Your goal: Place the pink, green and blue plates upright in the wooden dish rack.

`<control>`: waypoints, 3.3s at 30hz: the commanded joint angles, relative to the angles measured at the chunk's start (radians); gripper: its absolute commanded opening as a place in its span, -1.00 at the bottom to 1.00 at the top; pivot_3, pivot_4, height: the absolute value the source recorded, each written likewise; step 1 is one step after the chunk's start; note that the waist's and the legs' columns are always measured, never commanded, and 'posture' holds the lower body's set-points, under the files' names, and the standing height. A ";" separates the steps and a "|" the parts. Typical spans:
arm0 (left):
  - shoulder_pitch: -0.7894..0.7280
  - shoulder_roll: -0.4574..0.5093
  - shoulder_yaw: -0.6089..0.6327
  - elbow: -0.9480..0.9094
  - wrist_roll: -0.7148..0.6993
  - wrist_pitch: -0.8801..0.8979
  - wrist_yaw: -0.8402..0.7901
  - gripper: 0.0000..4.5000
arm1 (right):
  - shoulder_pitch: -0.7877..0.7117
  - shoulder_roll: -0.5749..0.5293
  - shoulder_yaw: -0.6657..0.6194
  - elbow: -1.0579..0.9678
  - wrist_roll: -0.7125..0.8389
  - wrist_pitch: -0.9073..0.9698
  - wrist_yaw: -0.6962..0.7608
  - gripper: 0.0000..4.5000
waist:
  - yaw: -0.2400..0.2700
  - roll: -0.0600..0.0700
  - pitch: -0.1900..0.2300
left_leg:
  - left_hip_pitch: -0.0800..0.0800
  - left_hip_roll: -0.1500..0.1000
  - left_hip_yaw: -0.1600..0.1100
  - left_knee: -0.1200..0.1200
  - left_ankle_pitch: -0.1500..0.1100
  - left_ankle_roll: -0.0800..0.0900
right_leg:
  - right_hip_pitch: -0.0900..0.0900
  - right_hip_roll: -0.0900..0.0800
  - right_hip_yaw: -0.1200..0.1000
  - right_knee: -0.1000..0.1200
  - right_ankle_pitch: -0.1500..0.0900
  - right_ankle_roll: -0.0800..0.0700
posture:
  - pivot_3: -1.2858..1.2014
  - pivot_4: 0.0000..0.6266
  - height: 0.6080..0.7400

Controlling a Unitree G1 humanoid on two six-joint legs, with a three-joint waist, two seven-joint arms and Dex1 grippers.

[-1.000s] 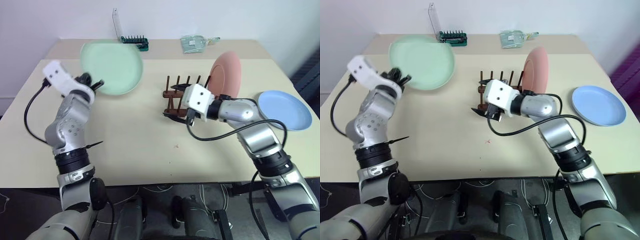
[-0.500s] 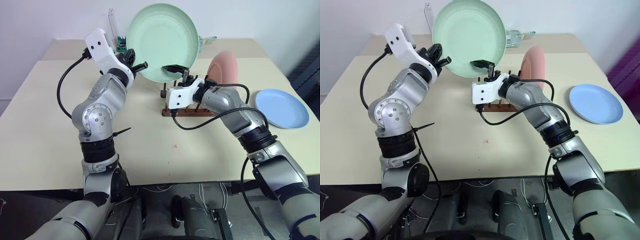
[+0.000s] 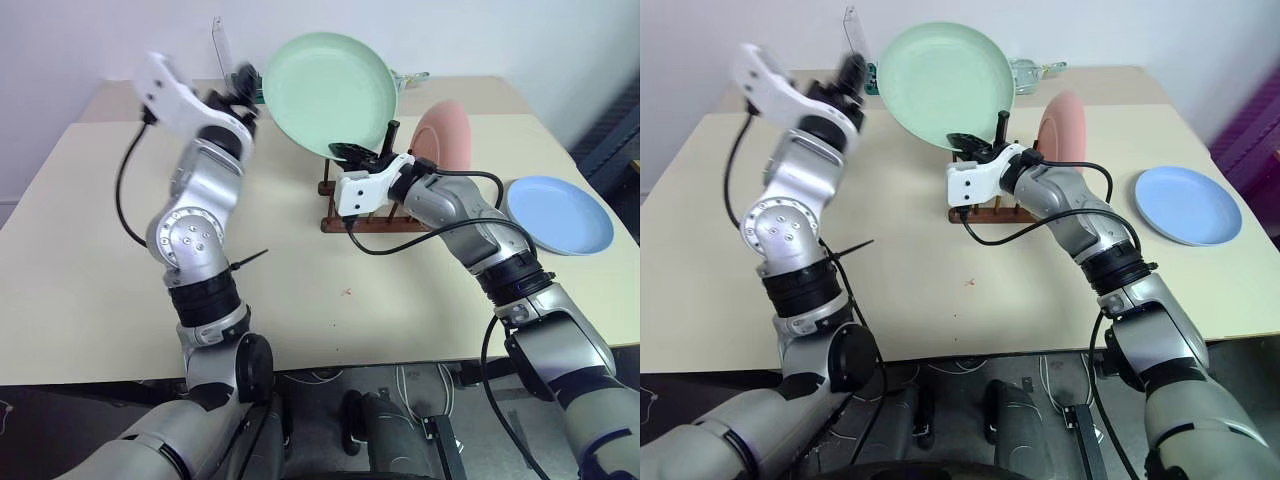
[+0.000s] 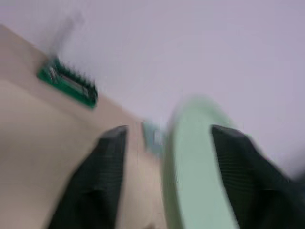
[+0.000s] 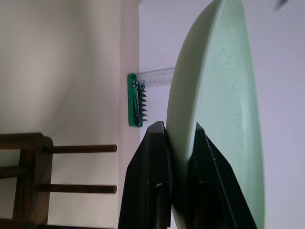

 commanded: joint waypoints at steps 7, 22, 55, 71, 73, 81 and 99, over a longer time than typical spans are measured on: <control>0.173 0.375 -0.071 0.144 0.257 -0.174 -0.201 0.31 | 0.080 0.177 -0.433 -0.426 0.840 0.588 0.167 -1.00 | -0.008 0.001 0.000 | 0.000 0.001 0.000 -0.001 0.000 0.000 | -0.001 0.001 0.000 0.001 0.000 0.000 | 0.03 -0.52 0.84; 0.583 0.476 -0.477 -0.028 0.234 -0.144 -0.842 0.31 | 0.060 0.235 -0.757 -0.579 1.468 1.250 -0.197 -1.00 | -0.008 0.005 0.000 | -0.001 0.003 0.001 -0.001 -0.001 0.001 | -0.003 -0.001 0.000 0.002 0.000 -0.001 | 0.03 -0.52 0.84; 0.606 0.441 -0.520 -0.088 0.258 -0.122 -0.920 0.34 | 0.052 0.037 -0.541 -0.555 1.250 1.215 -0.106 0.41 | -0.005 0.007 0.000 | -0.001 0.003 -0.001 -0.001 -0.001 0.002 | -0.003 -0.001 0.001 0.001 -0.002 0.002 | 0.03 -0.52 0.84; 0.583 0.438 -0.594 -0.076 0.266 -0.145 -1.044 0.34 | 0.395 -0.503 -0.649 -0.280 0.989 0.837 0.450 0.41 | -0.002 0.008 0.001 | 0.000 0.002 -0.001 -0.001 -0.002 0.004 | -0.001 -0.003 0.001 -0.003 -0.005 0.000 | 0.03 -0.52 0.84; 0.577 0.433 -0.597 -0.067 0.271 -0.146 -1.045 0.34 | 0.453 -0.521 -0.593 -0.229 0.897 0.786 0.451 0.41 | -0.003 0.010 0.000 | 0.000 0.001 0.000 -0.001 -0.002 0.004 | -0.002 -0.002 0.002 -0.002 -0.005 0.000 | 0.03 -0.52 0.84; 0.573 0.428 -0.606 -0.060 0.286 -0.147 -1.057 0.34 | 0.373 -0.433 -0.396 0.191 0.614 0.577 0.335 0.41 | -0.001 0.011 0.000 | 0.000 0.001 0.000 -0.001 -0.002 0.003 | -0.002 -0.001 0.002 -0.001 -0.005 0.000 | 0.03 -0.52 0.84; 0.614 0.442 -0.592 -0.104 0.298 -0.138 -1.040 0.34 | 0.153 -0.374 -0.341 0.512 0.392 0.221 0.093 -0.97 | -0.001 0.012 0.000 | 0.000 0.000 0.000 0.000 -0.001 0.003 | -0.001 -0.001 0.003 0.000 -0.003 0.004 | 0.03 -0.52 0.84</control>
